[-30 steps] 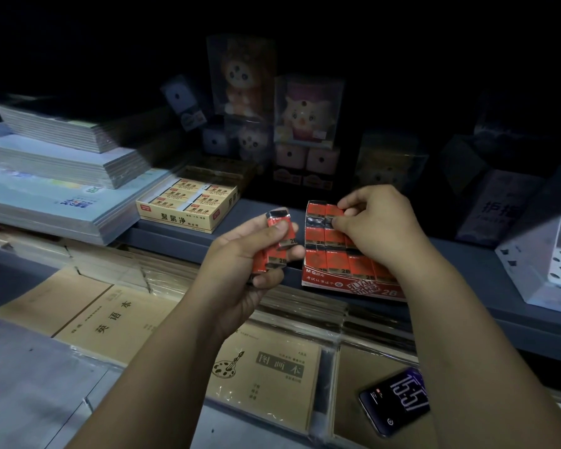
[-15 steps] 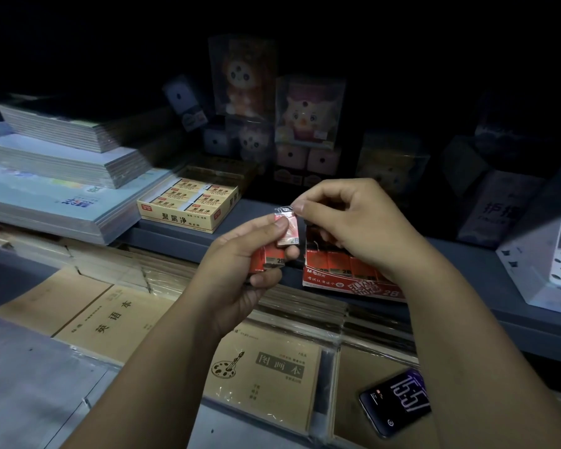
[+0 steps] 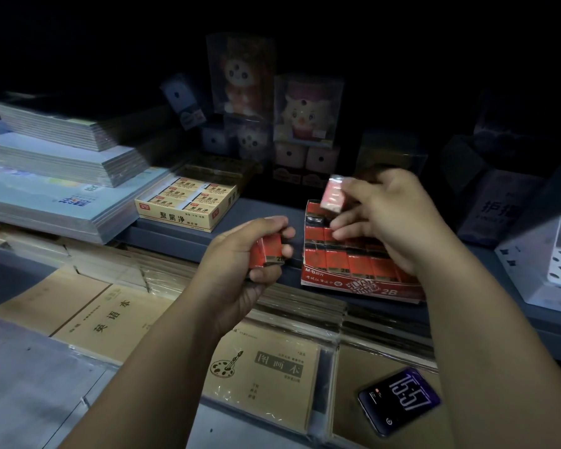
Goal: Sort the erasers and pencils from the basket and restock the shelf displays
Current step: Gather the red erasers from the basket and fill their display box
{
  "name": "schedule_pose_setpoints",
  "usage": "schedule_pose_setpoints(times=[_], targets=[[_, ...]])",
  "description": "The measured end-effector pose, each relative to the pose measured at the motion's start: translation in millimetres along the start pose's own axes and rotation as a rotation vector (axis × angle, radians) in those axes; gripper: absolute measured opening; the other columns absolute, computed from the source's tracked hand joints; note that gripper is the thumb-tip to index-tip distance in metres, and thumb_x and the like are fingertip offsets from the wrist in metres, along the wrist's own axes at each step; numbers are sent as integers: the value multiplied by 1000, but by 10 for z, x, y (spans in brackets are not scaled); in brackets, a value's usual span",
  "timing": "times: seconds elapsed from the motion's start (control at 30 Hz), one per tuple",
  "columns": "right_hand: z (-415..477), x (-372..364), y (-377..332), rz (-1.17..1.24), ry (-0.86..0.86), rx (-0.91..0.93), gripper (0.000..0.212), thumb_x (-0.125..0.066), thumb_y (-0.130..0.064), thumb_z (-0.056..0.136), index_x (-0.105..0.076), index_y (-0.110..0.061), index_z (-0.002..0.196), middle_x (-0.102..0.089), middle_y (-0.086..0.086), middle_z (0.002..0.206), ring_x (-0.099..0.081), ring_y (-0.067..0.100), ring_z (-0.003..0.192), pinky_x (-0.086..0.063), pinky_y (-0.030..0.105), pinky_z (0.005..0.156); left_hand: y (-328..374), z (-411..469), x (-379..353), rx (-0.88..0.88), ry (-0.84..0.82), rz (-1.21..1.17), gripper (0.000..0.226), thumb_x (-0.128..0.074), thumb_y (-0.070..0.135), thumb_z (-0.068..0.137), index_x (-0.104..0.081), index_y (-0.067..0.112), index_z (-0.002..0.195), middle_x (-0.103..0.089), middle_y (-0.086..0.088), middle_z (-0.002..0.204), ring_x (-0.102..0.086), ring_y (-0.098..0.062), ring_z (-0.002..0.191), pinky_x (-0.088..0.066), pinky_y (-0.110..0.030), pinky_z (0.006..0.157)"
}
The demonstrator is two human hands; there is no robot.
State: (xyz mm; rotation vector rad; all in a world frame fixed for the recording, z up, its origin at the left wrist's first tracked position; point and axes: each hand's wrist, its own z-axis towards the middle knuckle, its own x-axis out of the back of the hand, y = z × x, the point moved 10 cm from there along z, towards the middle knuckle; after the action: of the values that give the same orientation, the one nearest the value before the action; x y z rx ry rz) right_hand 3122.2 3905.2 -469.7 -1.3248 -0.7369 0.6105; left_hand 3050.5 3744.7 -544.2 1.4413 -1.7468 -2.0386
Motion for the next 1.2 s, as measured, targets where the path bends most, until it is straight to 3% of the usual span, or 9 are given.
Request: schedule_pose_setpoints(times=[0.13,0.27,0.37,0.5,0.6,0.7,0.97,1.07,1.2], targets=[[-2,379,58,-277,215,-9,19,-58,-19,101,-57,-9,86,-73,12,67,-74,27,61,-63,41,70,21,5,5,-17,-2,-53,21,-44,4,95,-59,2,109,-61,-14,88,-52,-10,54,-32,-14,33],[47,427,87,-470,222,10,18,-65,-17,95,-66,-9,80,-73,5,63,-72,17,58,-60,35,69,48,13,37,-33,19,-75,31,-39,5,93,-60,1,115,-61,-15,86,-47,-10,55,-32,-15,33],[71,431,111,-488,242,18,17,-65,-15,93,-70,-9,78,-72,3,61,-70,13,54,-58,31,66,37,7,63,-31,61,-119,36,-39,7,97,-60,1,126,-68,-18,92,-57,-13,62,-34,-15,34],[72,444,96,-544,278,32,19,-66,-16,92,-71,-8,75,-72,4,64,-68,14,59,-48,24,58,-2,-18,49,-7,75,-144,30,-42,7,103,-53,0,130,-72,-25,113,-76,-24,87,-35,-13,35],[75,404,89,-603,285,57,15,-68,-17,92,-70,-10,79,-71,5,76,-68,17,72,-42,21,54,-11,-21,21,-9,45,-120,30,-46,10,105,-47,2,134,-70,-25,121,-73,-29,108,-36,-14,35],[56,347,60,-647,277,88,18,-67,-17,95,-71,-11,79,-69,4,78,-64,11,71,-37,17,51,-1,-19,27,-20,39,-94,27,-49,13,104,-51,2,129,-70,-21,124,-71,-28,113,-35,-14,34],[-1,328,18,-631,235,106,22,-66,-15,95,-75,-14,75,-70,1,69,-64,8,62,-40,14,49,-29,3,66,-51,89,-131,26,-52,14,103,-58,-6,118,-72,-23,117,-73,-26,106,-33,-12,36],[2,300,3,-658,193,114,20,-66,-17,94,-75,-16,77,-69,-4,73,-62,5,64,-39,13,51,5,-14,28,-69,61,-117,31,-57,16,100,-57,-6,122,-70,-29,114,-76,-17,82,-32,-11,37],[-48,30,-154,-665,51,250,4,-72,-27,91,-74,-26,94,-67,-12,86,-59,0,73,-40,14,62,30,-29,-49,-82,24,-100,16,-56,16,101,-59,3,109,-69,-31,107,-65,-8,52,-30,-11,36]])
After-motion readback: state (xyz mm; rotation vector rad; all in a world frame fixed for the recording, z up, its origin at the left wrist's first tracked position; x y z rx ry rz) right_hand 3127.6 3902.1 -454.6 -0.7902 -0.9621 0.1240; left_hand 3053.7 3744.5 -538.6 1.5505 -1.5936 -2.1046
